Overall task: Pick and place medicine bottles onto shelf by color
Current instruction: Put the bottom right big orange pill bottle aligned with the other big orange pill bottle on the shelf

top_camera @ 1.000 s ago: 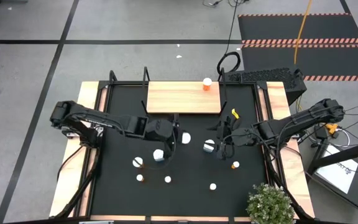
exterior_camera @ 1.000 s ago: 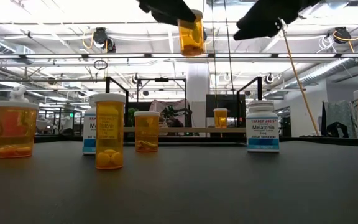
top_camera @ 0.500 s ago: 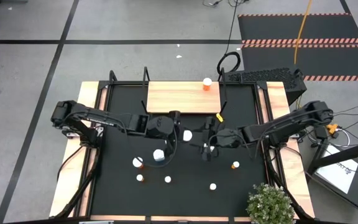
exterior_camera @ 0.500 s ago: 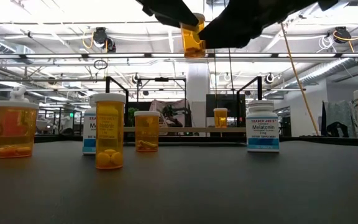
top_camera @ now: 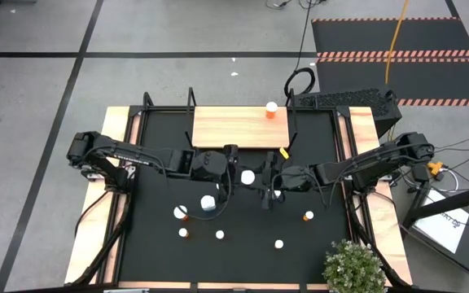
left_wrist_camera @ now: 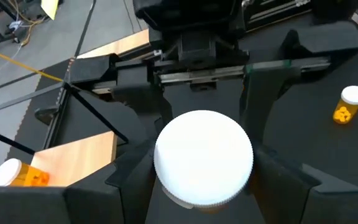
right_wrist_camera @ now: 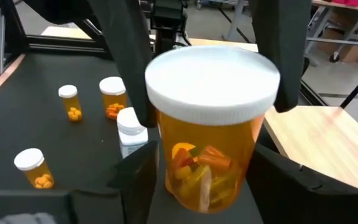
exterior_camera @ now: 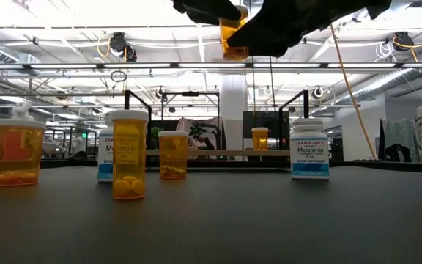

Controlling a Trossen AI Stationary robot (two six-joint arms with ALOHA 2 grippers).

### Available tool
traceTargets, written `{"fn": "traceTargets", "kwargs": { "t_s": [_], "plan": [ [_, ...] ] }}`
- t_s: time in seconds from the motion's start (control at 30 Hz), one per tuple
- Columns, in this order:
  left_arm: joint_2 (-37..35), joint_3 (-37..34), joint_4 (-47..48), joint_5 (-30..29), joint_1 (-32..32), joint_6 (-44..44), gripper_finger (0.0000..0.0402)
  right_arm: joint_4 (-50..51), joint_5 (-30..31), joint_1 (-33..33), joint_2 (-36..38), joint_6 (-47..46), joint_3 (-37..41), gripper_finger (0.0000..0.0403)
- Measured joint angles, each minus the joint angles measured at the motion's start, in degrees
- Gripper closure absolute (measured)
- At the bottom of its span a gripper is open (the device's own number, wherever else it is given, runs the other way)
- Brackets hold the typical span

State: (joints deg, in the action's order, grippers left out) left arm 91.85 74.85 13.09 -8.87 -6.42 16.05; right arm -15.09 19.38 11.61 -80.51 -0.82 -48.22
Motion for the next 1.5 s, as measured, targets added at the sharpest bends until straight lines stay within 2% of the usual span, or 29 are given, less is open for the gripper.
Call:
{"fn": "traceTargets", "kwargs": {
  "t_s": [0.2,0.4,0.73,0.9,1.03,1.33,1.5],
  "plan": [
    [0.0,0.0,-0.49,-0.2,-0.82,0.04,0.0169,0.59,-0.07,-0.01,0.46,0.32,-0.01,0.0215],
    [-0.18,0.03,-0.98,-0.48,-1.35,-1.03,0.0165,1.9,-0.42,0.03,1.85,0.51,-0.01,0.0216],
    [-3.55,0.04,1.59,-3.01,-1.94,-4.37,0.0079,7.65,-0.11,1.78,7.99,-0.42,-0.01,0.0216],
    [-3.37,-0.03,1.32,-3.01,-1.94,-8.23,0.0067,7.61,-0.05,2.41,8.9,-1.27,-0.01,0.0214],
    [-2.35,-2.97,-5.89,-3.01,-2.24,-11.27,0.0067,7.55,-0.04,2.39,8.71,-1.71,-0.01,0.0214],
    [-2.01,-14.73,-31.13,-3.01,-3.34,-11.3,0.0066,6.27,-0.02,2.39,8.35,-1.19,-0.01,0.0214],
    [-2.05,-18.98,-40.91,0.27,-3.2,-11.29,0.0066,5.08,-0.12,2.38,8.35,-0.11,0.0,0.0213]
  ]
}}
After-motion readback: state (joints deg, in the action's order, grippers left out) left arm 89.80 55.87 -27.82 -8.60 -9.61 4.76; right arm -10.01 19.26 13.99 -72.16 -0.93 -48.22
